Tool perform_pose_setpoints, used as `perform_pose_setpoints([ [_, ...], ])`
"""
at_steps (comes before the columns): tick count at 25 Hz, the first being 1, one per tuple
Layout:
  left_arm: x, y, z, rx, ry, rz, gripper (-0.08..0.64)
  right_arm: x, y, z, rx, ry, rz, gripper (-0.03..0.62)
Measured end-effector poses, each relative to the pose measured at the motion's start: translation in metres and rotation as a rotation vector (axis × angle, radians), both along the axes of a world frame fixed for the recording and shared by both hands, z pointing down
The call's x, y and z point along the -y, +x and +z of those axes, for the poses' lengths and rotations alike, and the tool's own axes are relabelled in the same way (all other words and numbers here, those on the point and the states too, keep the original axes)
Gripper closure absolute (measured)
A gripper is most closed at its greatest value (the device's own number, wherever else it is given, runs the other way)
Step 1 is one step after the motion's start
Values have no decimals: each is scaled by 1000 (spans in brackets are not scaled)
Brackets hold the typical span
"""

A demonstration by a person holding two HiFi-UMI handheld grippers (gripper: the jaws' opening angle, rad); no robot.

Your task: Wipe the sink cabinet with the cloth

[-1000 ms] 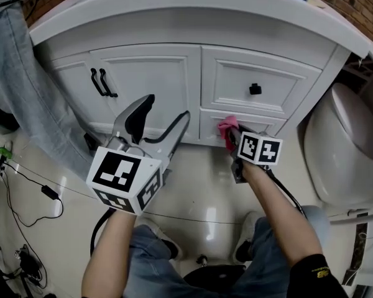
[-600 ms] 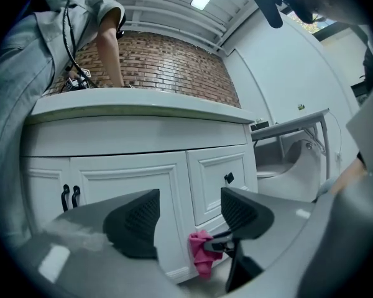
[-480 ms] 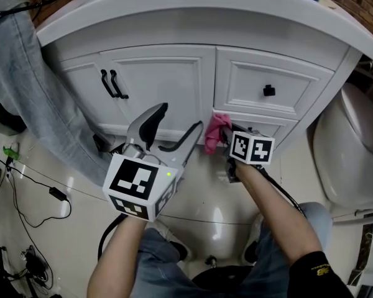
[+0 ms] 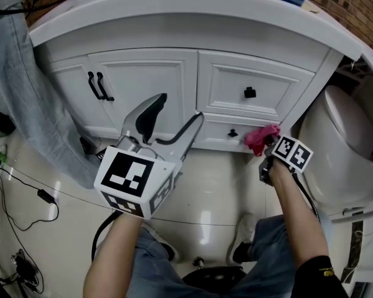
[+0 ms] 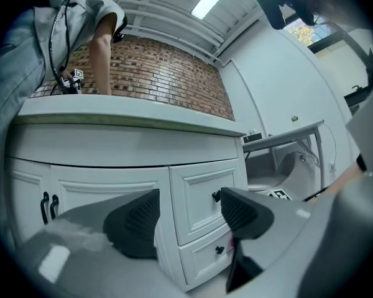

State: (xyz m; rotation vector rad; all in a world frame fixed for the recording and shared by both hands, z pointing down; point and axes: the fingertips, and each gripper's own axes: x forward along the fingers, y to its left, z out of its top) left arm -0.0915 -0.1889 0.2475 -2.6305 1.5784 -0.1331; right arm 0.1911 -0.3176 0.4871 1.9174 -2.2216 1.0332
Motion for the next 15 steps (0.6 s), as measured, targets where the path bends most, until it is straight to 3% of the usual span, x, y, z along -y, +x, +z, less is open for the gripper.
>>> perform_pose_setpoints([
  [3, 0, 1, -4, -6, 9, -8, 252, -3, 21, 8, 5, -14, 81, 543],
  [5, 1, -1, -4, 3, 9, -17, 252, -8, 0, 13, 19, -15, 35, 543],
  [11, 5, -17, -4, -10, 1, -66, 252, -34, -166, 21, 68, -12, -357, 543],
  [15, 1, -26, -1, -13, -8, -95, 252, -42, -253, 25, 134, -12, -501, 544],
])
